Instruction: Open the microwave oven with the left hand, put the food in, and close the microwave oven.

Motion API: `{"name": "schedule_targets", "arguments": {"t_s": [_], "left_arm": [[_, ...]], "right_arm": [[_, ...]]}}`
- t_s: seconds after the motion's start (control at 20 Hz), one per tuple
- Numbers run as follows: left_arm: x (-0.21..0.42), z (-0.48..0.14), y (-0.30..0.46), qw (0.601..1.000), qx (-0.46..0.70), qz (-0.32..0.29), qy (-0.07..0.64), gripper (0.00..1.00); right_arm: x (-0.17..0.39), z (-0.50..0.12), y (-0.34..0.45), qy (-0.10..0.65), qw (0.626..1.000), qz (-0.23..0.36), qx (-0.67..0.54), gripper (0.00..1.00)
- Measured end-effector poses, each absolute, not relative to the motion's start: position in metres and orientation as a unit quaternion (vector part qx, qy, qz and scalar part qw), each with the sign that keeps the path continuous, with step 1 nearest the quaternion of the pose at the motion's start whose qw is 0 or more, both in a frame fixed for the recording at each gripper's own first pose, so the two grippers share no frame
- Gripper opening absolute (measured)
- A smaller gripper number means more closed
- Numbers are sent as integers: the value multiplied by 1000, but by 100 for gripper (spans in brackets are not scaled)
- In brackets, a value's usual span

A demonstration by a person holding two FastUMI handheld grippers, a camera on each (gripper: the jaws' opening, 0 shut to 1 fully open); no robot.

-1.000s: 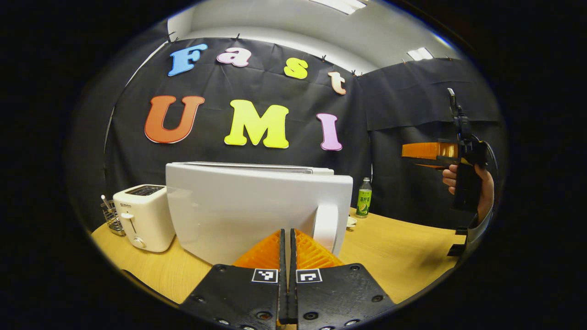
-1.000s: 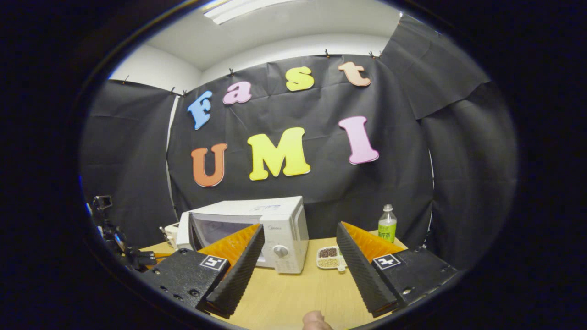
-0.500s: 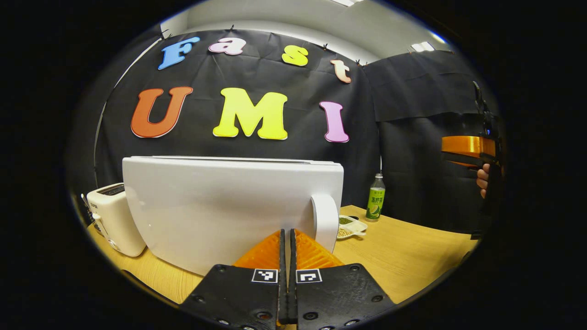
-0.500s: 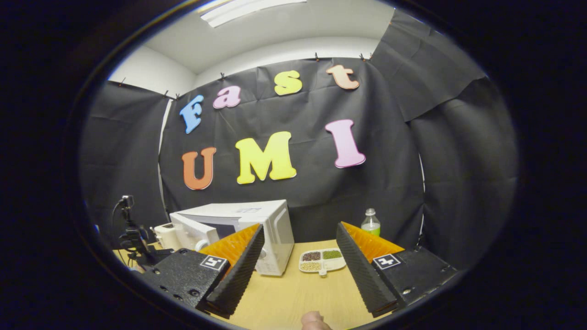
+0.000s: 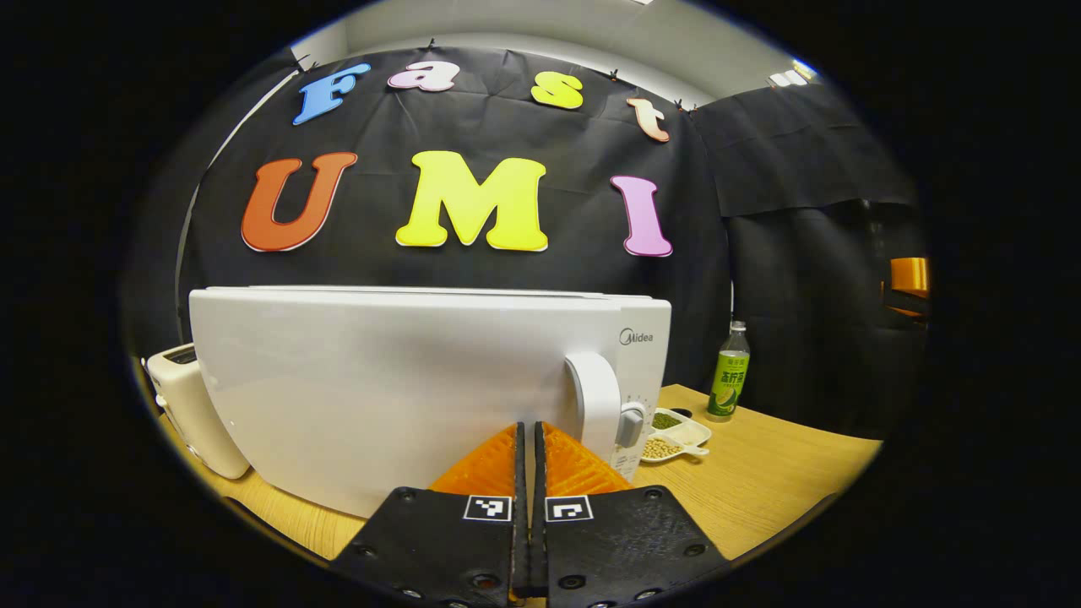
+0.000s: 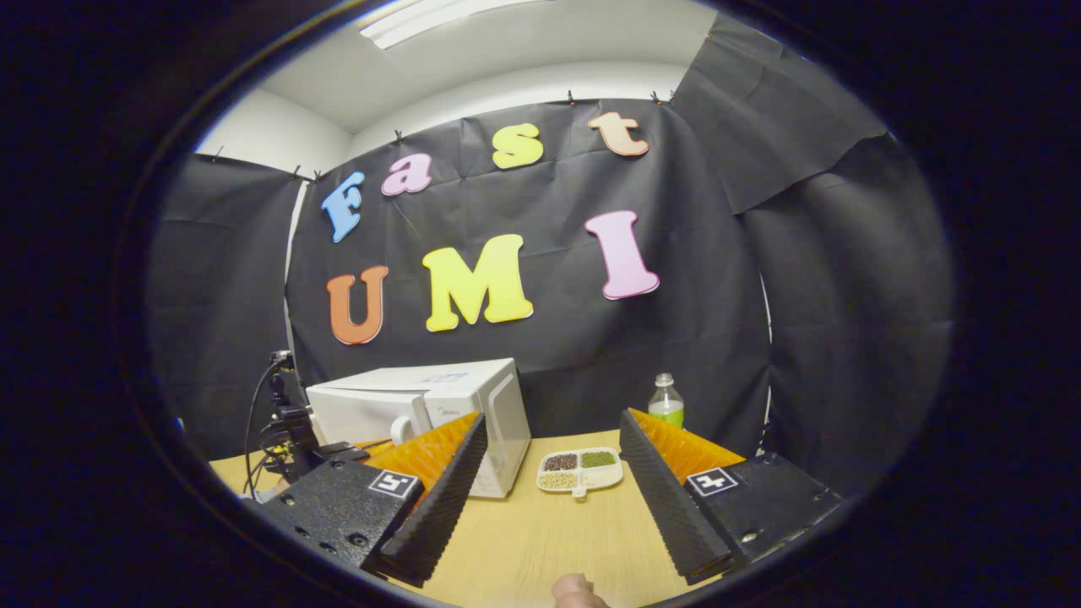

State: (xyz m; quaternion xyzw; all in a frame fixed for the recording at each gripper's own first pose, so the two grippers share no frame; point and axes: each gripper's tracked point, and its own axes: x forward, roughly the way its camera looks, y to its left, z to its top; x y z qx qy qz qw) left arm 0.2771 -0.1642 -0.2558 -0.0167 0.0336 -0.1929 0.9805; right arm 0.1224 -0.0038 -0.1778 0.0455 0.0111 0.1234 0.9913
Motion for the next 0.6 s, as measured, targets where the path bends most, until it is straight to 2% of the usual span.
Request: {"name": "schedule_targets", "arguments": {"t_s": [0.05, 0.1, 0.25, 0.3, 0.45, 0.5, 0.6], "left_arm": [[281, -256, -165, 982, -15, -185, 35, 0], [285, -256, -165, 983, -11, -177, 39, 0], [289, -258, -162, 988, 21, -149, 42, 1], [291, -258, -161, 989, 29, -142, 40, 1], [290, -258, -161, 991, 25, -125, 51, 0], [290, -258, -161, 991, 15, -121, 56, 0], [291, -258, -162, 991, 1, -118, 64, 1]], "right_arm": [[116, -177, -5, 14, 991, 122, 48, 100], [109, -176, -5, 18, 991, 121, 50, 91], [92, -174, -12, 31, 992, 107, 61, 91], [87, -174, -11, 37, 992, 106, 61, 100], [69, -171, -10, 48, 992, 101, 63, 100], [63, -170, -9, 48, 992, 101, 62, 91], [54, -168, -12, 50, 992, 97, 56, 91]]}}
